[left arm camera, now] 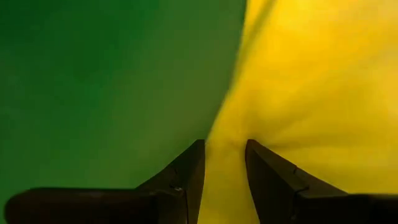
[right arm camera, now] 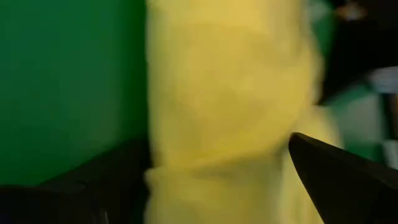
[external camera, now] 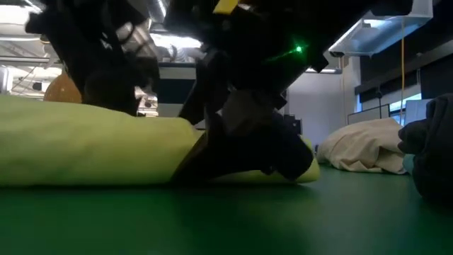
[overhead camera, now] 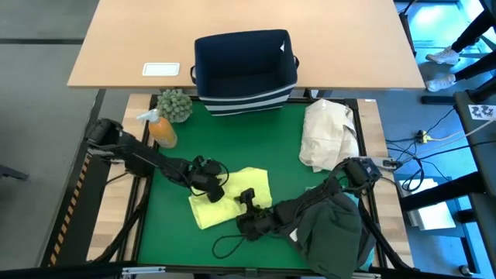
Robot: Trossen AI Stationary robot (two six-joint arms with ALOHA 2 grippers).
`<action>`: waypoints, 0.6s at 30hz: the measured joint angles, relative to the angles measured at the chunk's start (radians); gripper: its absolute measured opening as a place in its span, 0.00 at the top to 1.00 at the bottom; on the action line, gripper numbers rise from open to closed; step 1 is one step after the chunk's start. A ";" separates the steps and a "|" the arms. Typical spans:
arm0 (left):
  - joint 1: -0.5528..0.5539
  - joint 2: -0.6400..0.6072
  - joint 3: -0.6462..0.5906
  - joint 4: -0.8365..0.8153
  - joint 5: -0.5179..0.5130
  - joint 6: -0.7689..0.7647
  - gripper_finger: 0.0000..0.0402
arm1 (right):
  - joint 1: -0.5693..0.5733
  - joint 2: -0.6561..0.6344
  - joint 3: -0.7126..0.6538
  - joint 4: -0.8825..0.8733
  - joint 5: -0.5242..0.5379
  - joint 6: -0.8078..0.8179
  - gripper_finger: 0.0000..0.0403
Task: Fold laundry
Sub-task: Put the yellow shirt into the laundry bin
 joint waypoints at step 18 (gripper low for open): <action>-0.003 0.099 0.000 0.169 0.193 0.062 0.73 | -0.077 0.057 0.017 -0.046 0.077 0.000 0.37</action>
